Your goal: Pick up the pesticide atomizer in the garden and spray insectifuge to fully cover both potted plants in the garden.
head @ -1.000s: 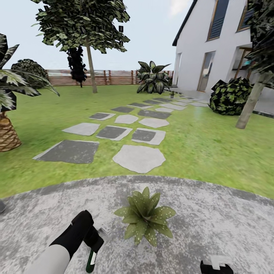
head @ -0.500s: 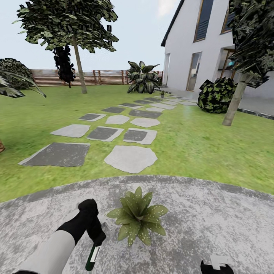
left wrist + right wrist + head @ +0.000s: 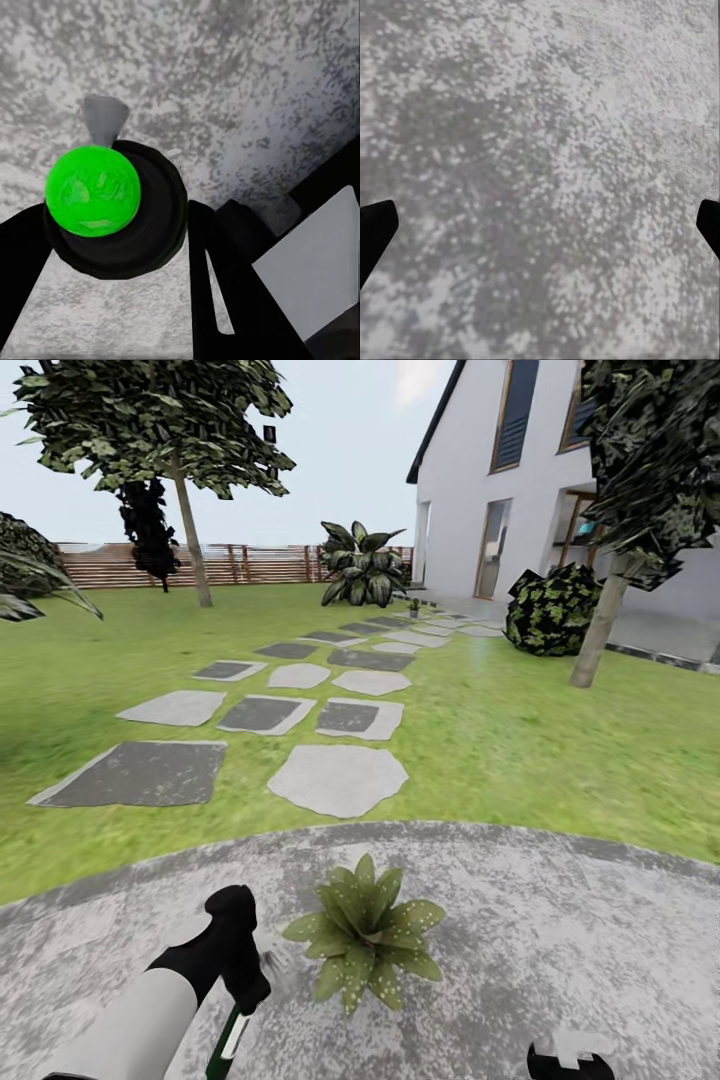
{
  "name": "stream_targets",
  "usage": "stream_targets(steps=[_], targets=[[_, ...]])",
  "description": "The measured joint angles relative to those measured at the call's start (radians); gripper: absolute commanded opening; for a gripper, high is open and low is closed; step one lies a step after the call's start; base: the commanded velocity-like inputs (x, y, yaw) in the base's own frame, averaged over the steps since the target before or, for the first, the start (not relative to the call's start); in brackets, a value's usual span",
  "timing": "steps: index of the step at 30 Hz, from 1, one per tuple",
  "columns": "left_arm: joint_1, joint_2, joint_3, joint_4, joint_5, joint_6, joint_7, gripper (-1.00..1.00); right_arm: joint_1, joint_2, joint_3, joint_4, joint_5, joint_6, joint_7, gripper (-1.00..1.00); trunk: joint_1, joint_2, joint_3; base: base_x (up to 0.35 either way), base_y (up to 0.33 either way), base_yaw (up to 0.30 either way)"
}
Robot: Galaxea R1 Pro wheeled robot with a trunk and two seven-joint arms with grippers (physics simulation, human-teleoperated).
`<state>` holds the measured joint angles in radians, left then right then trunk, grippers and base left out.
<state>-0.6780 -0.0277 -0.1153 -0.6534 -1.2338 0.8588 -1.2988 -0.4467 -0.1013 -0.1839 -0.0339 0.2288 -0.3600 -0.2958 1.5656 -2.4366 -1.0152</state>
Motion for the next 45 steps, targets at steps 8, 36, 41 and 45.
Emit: stream_targets(steps=[8, 36, 41, 45], targets=[[0.0, -0.002, -0.002, -0.002, 0.002, 0.04, 0.003, -1.0, 0.0, 0.0, 0.0, 0.0, 0.0, 0.0, 0.0, 1.0, 0.0, 0.0, 0.003, 0.023, 0.326, -0.26], [0.0, 0.0, -0.004, -0.004, 0.002, 0.036, 0.005, -1.0, 0.0, 0.0, 0.0, 0.0, 0.0, 0.0, -0.002, 1.0, 0.001, 0.0, 0.005, 0.053, 0.015, -0.204], [-0.001, 0.002, -0.004, -0.005, 0.002, 0.036, 0.008, -1.0, 0.0, 0.001, 0.0, 0.0, 0.0, 0.0, -0.002, 1.0, 0.001, 0.0, 0.005, -0.335, 0.065, -0.071], [-0.003, 0.011, 0.0, -0.006, 0.001, 0.036, 0.009, -1.0, -0.001, 0.002, 0.0, 0.0, 0.0, 0.0, -0.002, 1.0, 0.001, 0.0, 0.005, -0.246, 0.068, -0.003]])
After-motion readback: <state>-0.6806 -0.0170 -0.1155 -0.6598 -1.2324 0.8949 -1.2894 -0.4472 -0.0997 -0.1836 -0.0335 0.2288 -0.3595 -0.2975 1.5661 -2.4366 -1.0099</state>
